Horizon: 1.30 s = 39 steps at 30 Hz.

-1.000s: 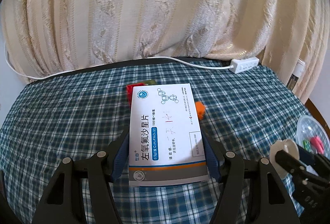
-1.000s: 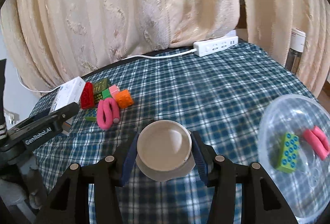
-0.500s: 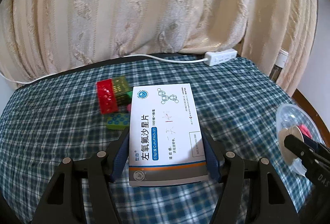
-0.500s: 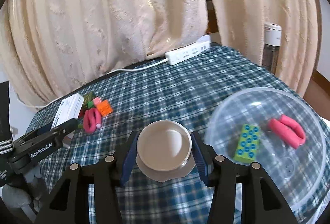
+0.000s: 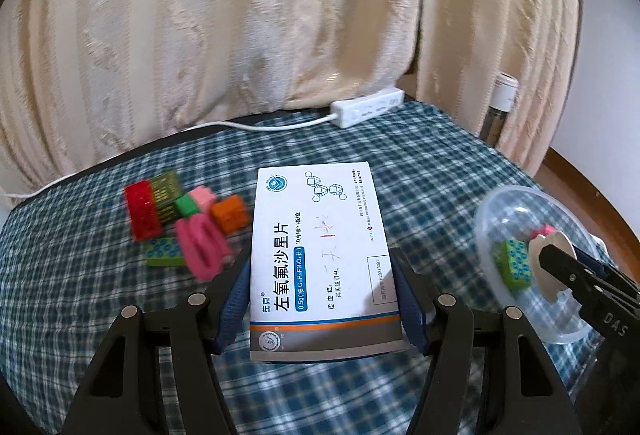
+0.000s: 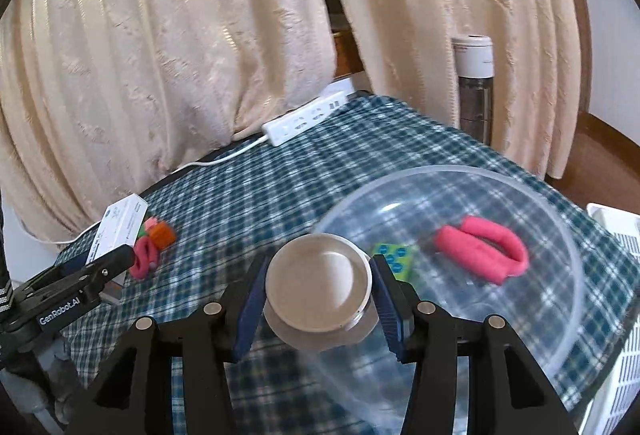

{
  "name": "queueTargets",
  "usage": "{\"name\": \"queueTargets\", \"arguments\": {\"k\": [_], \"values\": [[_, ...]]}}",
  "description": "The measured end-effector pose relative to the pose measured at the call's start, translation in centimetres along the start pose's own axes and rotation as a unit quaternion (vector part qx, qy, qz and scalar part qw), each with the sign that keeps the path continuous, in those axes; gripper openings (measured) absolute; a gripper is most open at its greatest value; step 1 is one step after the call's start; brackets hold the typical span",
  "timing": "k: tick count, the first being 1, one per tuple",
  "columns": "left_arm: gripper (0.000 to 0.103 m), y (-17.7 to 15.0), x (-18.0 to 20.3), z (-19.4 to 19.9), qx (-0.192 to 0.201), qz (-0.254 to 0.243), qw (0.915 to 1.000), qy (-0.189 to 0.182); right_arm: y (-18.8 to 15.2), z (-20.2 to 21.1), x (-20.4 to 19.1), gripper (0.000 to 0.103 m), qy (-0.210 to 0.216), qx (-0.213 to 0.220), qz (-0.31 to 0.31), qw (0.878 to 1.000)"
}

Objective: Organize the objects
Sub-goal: 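Carry the medicine box and white lid over the clear bowl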

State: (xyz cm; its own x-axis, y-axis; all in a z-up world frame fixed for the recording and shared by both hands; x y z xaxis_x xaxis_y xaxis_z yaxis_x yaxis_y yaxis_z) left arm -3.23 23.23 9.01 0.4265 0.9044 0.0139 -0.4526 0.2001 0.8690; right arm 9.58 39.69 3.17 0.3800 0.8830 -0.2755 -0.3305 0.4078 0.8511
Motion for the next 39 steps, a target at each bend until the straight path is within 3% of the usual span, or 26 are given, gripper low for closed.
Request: {"name": "queueTargets", "arguments": {"k": [17,39], "values": [[0.066,0.9,8.9,-1.6,-0.025,-0.035,0.9956,-0.083,0.5,1.1,7.2,0.054,-0.046,0.008,-0.027,0.999],[0.066,1.1,17.1,-4.0,-0.049,-0.068,0.9819,-0.169,1.2,1.4,12.2,0.054,-0.058,0.015,-0.057,0.997]]}}
Point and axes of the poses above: each gripper's, at about its wrist camera, not at the fingertips, and z roughly against the way its jaws point, x to its right, y to its top, the point moved 1 cm from there along -z, roughly the way its jaws point, and after that the axes turned 11 degrees about x, right-handed, at the moved point
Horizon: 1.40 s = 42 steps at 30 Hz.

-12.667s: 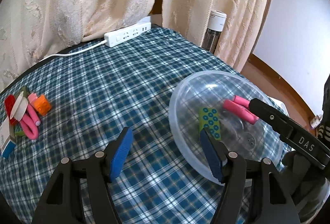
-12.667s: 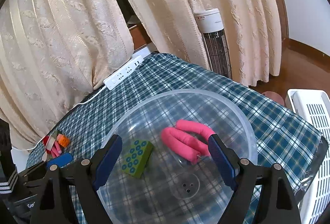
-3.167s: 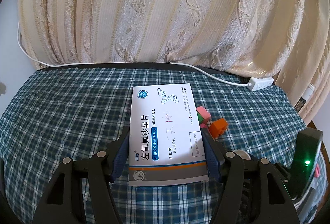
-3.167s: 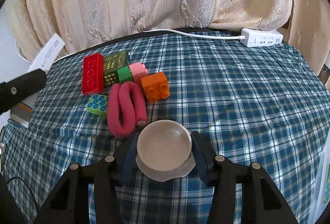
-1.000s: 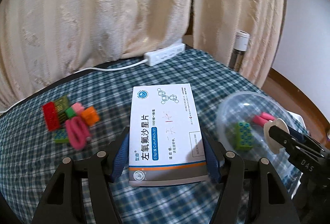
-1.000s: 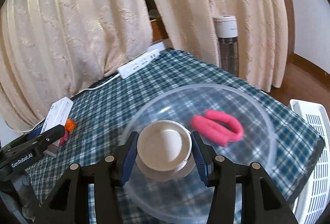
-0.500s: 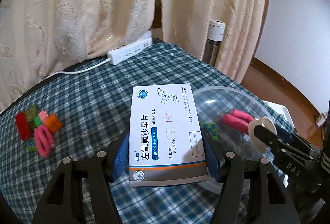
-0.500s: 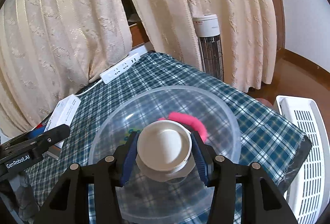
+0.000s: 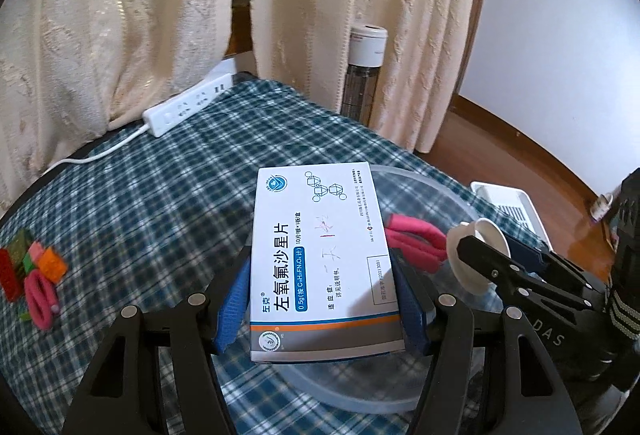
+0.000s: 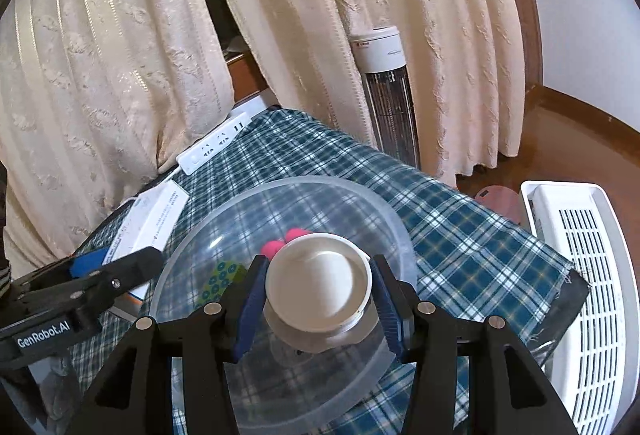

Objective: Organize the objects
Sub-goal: 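Carry the medicine box and white lid over the clear bowl, then release the medicine box and white lid into the bowl, then move both grippers back toward the pile of blocks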

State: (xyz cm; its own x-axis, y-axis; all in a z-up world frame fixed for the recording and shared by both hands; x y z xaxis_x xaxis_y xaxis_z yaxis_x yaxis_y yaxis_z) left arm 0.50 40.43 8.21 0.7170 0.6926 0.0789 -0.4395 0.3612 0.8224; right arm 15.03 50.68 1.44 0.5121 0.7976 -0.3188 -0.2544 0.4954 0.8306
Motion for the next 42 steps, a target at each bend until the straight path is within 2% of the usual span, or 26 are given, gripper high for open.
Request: {"name": "queueTargets", "arguments": {"k": [3,5,8,14,22,25,42], "values": [[0.067,0.0,0.3,-0.6,-0.006,0.003,0.9999,-0.011,0.1,-0.1,0.3,0.054,0.0,0.001,-0.003,1.0],[0.072,-0.1,0.3,-0.7,-0.011,0.009,0.9997,-0.02,0.1,-0.2,0.5,0.054,-0.003,0.002,-0.004,1.0],[0.074,-0.2,0.1,-0.7,-0.011,0.022,0.9992,-0.032,0.1,-0.2,0.5,0.054,-0.005,0.004,-0.003,1.0],[0.074,-0.3,-0.6,-0.6,-0.008,0.03,0.9993,-0.019,0.0,-0.2,0.4,0.054,-0.003,0.001,-0.004,1.0],[0.074,-0.5,-1.7,0.0,0.0,0.027,0.9994,0.019,-0.1,-0.2,0.1,0.056,0.0,-0.001,-0.008,1.0],[0.074,-0.6,-2.1,0.1,0.0,0.031,0.9992,0.026,-0.2,-0.1,0.0,0.062,0.0,0.001,-0.012,1.0],[0.075,-1.1,-4.5,1.6,0.01,0.044,0.9974,0.055,-0.2,0.7,-2.0,0.064,0.008,0.006,-0.002,1.0]]}}
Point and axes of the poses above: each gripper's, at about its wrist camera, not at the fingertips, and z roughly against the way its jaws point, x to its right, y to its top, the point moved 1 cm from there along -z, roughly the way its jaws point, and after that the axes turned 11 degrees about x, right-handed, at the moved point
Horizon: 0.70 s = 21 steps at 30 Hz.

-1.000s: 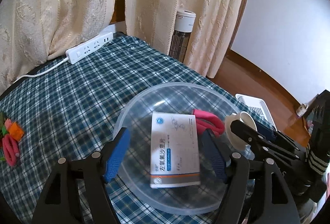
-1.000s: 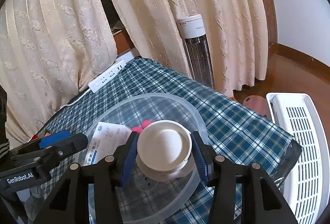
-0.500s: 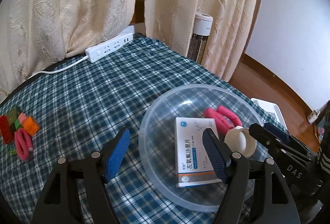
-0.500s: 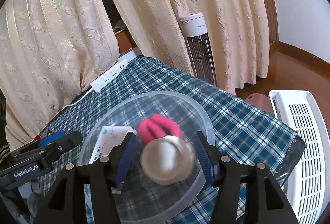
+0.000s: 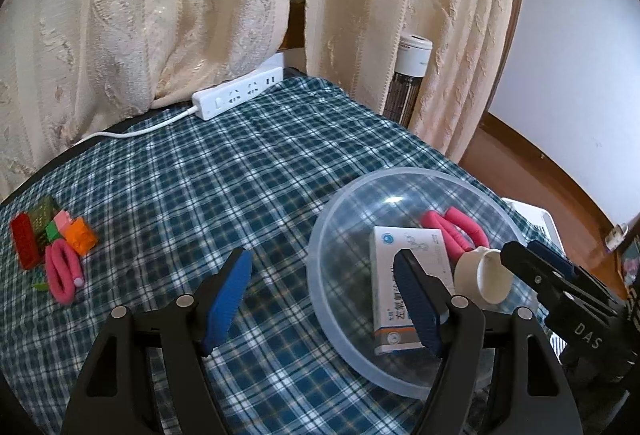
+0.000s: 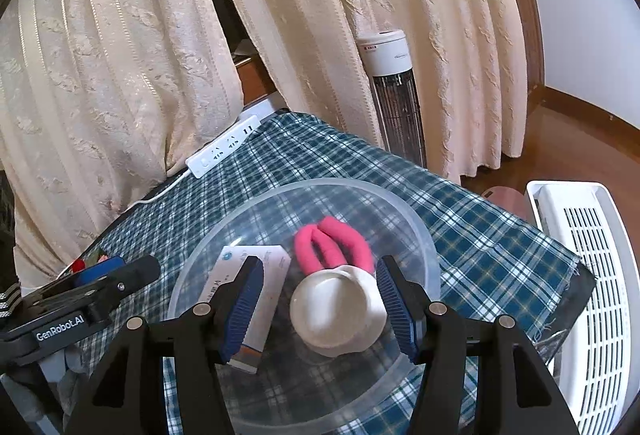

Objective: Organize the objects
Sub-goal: 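Move both grippers back toward the pile of blocks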

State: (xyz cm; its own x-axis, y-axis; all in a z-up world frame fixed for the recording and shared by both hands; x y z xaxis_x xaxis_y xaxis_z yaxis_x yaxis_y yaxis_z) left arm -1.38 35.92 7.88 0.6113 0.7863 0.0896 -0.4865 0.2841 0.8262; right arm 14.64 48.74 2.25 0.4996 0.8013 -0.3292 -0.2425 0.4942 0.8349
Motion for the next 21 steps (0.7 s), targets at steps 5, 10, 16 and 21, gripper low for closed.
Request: {"name": "queueTargets", "arguments": {"k": [5,10,16,21], "values": [[0.075,-0.1,-0.8,0.3,0.002,0.005,0.9999,0.008,-0.1,0.0,-1.2,0.066,0.008,-0.001,0.005,1.0],[0.078,-0.2,-1.9,0.8,0.006,0.012,0.9997,0.018,-0.3,-0.1,-2.7,0.066,0.019,-0.003,0.012,1.0],[0.078,-0.3,-3.5,1.4,0.012,0.023,0.9992,0.029,-0.8,-0.3,-4.8,0.066,0.033,-0.009,0.024,0.999],[0.078,-0.5,-5.2,1.8,0.012,0.033,0.9985,0.041,-1.2,-0.4,-6.6,0.066,0.046,-0.013,0.036,0.998]]}}
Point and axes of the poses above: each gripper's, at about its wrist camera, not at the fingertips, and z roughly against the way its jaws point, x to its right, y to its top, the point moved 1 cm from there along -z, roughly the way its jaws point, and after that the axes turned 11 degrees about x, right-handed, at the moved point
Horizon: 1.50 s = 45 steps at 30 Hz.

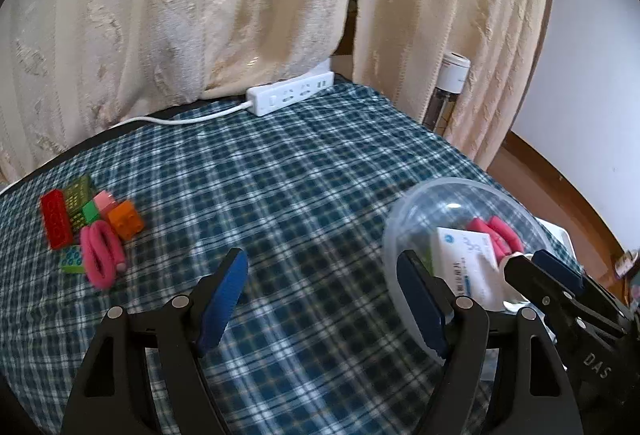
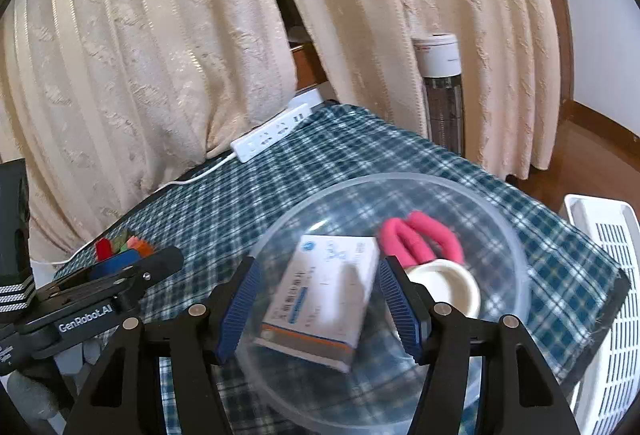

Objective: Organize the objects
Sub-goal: 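Move both grippers back toward the pile of blocks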

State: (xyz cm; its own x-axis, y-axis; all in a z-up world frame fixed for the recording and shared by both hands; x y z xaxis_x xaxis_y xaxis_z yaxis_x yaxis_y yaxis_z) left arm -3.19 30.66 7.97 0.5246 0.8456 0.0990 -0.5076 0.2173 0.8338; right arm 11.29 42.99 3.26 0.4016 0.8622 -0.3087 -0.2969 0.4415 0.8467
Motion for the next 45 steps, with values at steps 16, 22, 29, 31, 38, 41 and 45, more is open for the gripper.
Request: {"name": "queueTargets", "arguments": {"k": [16,22,29,31,38,41,45], "values": [[0.078,-0.3,-8.1,1.5,0.012,0.043,0.9975,0.055,-1.1,-2.0,-6.6,0.066,0.045,-0.027,0.043,0.998],[0.078,-0.7,-11.9,2.2,0.011,0.06,0.9944,0.087,-1.8,-3.3,-9.0,0.066,0.068,-0.051,0.05,0.995],[0.078,-1.4,-16.2,3.2,0.011,0.073,0.9894,0.125,-2.2,-4.7,-12.6,0.066,0.094,-0.07,0.077,0.99],[0.078,-1.6,-17.1,3.4,0.011,0.078,0.9882,0.131,-2.4,-5.2,-13.7,0.066,0.103,-0.077,0.084,0.988],[0.078,-2.3,-20.2,4.0,0.006,0.091,0.9836,0.156,-2.8,-6.7,-17.2,0.066,0.126,-0.092,0.104,0.982],[0.078,-2.6,-21.3,3.9,0.002,0.098,0.9818,0.163,-3.1,-7.6,-18.7,0.066,0.139,-0.101,0.11,0.979],[0.078,-2.9,-22.7,4.1,0.003,0.099,0.978,0.184,-3.5,-9.1,-20.9,0.066,0.161,-0.114,0.12,0.973]]}}
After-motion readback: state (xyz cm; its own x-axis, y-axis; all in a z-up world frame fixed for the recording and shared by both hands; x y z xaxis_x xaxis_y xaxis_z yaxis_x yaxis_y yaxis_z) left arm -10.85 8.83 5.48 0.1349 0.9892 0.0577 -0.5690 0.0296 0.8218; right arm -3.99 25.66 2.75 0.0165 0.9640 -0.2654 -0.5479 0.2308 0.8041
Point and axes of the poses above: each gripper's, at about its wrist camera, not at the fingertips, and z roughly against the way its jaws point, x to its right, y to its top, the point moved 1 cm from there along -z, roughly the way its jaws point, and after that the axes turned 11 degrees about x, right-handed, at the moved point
